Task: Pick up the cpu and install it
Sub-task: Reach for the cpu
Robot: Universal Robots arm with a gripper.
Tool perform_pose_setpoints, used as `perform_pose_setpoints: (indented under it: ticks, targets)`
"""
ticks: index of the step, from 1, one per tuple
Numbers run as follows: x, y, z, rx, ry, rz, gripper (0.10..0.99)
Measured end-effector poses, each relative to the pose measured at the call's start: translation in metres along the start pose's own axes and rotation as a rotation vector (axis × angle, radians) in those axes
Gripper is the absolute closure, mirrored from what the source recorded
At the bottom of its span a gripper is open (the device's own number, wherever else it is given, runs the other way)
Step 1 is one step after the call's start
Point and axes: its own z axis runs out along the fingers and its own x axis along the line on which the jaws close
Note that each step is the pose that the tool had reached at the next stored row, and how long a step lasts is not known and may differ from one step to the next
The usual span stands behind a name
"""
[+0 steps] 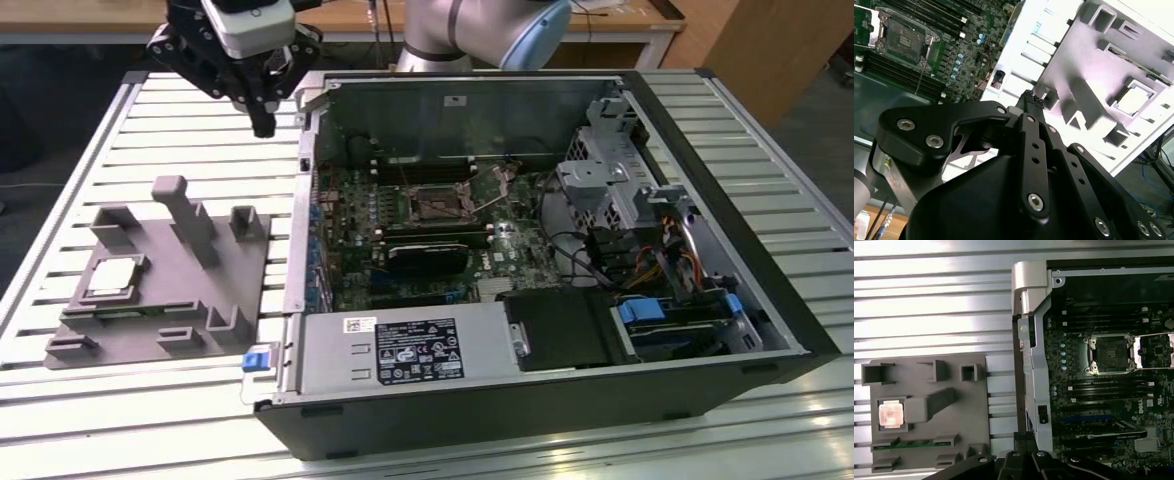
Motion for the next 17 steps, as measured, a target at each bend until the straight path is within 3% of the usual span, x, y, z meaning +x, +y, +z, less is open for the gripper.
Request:
perform_pose_setpoints:
  ticks: [17]
  targets:
    - [0.0194, -0.0015, -0.0003, 0.0, 0.0, 0.0, 0.98]
